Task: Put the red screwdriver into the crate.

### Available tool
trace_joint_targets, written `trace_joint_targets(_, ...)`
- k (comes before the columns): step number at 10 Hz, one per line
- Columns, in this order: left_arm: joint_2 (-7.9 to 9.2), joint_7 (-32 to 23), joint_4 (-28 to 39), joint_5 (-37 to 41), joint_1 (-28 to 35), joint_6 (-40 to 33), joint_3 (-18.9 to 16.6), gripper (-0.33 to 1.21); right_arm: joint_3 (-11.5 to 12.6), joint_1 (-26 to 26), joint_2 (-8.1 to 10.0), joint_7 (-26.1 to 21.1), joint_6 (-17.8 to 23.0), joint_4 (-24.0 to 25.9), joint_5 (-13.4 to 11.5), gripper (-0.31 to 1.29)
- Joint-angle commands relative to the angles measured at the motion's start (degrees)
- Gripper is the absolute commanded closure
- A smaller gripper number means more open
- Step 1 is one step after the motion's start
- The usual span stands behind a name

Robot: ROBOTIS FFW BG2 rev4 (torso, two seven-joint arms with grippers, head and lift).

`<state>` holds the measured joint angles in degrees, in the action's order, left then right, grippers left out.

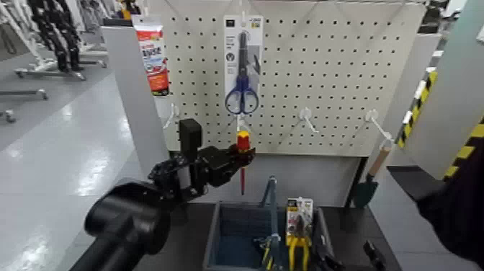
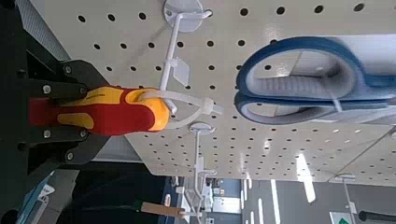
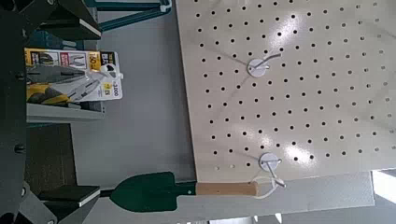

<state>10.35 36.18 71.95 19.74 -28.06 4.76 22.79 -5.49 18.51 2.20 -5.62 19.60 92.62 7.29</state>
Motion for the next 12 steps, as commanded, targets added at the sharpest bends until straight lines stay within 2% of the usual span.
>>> trace_joint_targets(1,0.47,-0.59,8.20,0.03,5.04,3.59,-2.67,1.13,0.04,0.03,0.00,0.00,-0.09,0.01,0.00,0.13)
trace_joint_targets(3,0.73,-1.55,14.00,-0.49,8.11,8.08,-4.69,1.13,-0.04,0.03,0.00,0.00,-0.17,0.01,0.00,0.13)
trace_joint_targets(6,0.29,-2.61,18.57,-1.02,11.80,12.74,-6.45,1.13,0.13,0.12,-0.09,0.00,-0.17,0.10,0.00,0.13)
trace_joint_targets(12,0.55,-3.92,19.98,3.55,16.55,15.64,-6.36,1.13,0.22,0.30,-0.18,0.00,-0.17,0.10,0.00,0.13)
